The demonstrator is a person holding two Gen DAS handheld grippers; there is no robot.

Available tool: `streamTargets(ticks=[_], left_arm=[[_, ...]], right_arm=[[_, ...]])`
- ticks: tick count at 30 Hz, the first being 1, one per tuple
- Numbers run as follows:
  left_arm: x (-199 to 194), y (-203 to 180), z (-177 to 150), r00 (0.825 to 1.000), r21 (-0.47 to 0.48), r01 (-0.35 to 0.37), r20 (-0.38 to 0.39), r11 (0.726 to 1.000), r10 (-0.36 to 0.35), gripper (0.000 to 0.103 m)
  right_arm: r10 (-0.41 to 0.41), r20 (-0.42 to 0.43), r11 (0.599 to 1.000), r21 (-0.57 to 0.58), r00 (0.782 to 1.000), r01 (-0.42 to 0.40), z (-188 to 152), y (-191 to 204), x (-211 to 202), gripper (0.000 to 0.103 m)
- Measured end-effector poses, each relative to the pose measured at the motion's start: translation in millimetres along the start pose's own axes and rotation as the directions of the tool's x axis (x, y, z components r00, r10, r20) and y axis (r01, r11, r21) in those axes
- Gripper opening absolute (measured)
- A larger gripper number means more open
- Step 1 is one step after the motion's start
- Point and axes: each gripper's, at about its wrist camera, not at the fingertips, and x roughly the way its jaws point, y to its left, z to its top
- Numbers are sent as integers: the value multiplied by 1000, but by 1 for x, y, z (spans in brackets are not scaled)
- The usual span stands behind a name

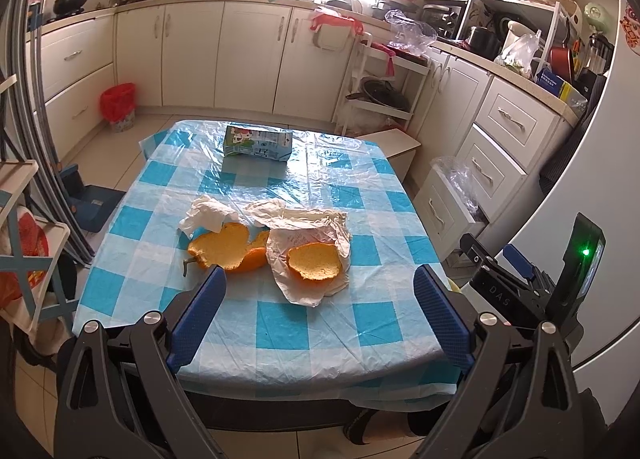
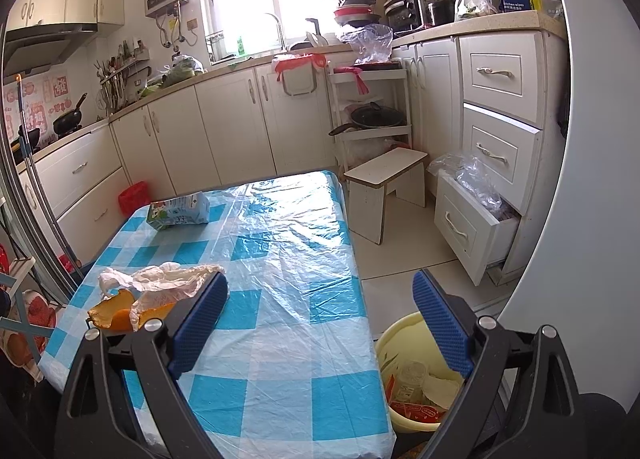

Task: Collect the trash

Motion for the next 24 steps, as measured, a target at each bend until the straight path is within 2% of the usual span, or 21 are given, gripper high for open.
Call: streamTargets(ticks=[24], left_arm=[[1, 1, -4, 1000, 0, -1, -8, 1000, 1, 91]], right_arm=[[1, 1, 1000, -1, 1000, -1, 0, 0, 0, 90]])
